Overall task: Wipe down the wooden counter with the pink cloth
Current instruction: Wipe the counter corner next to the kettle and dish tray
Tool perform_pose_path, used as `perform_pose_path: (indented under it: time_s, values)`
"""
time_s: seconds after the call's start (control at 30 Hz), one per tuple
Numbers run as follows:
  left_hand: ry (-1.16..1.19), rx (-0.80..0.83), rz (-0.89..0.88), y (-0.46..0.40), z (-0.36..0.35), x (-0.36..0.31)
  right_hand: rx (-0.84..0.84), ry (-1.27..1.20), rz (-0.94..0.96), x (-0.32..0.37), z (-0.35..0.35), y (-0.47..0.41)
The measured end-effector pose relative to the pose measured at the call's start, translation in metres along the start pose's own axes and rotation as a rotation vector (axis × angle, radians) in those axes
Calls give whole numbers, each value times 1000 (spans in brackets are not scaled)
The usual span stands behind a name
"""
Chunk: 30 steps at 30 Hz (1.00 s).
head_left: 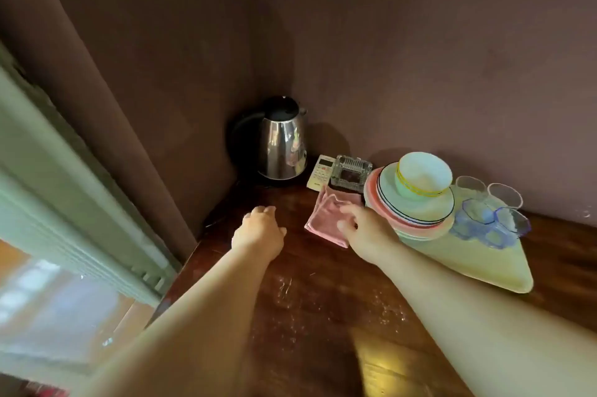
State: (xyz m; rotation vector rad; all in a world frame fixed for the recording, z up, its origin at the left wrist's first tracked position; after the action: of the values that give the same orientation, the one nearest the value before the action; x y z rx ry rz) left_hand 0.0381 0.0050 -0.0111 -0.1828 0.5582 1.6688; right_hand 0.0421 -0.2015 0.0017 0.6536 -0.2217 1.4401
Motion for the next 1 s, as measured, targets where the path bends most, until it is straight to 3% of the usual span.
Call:
perform_pose_path:
  time_s: [0.2, 0.4, 0.5, 0.8, 1.0]
  values:
    - [-111, 190, 193, -2, -73, 38, 137, -2, -71, -20, -50, -45]
    - [-538, 400, 165, -28, -94, 47, 54, -31, -109, -28, -78, -101]
    - [-667, 460, 117, -49, -95, 43, -95, 56, -68, -24, -89, -128]
    - [-682, 578, 200, -73, -120, 59, -248, 321, 51, -45, -128, -113]
    - [-635, 547, 217, -75, -127, 68, -213, 338, -112, -48, -113, -151]
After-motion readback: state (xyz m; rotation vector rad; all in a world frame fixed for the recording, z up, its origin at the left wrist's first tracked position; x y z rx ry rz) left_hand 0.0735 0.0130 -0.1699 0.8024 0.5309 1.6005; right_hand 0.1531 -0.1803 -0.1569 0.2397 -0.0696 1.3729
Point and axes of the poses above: each hand's wrist, its own y-axis away from the middle knuckle, its own z-axis out of the back of the hand, x = y × z, the point moved 4 cm from there along -y, towards the middle knuckle, and after that the axes turned 3 degrees about -z, right-handed, at the moved point
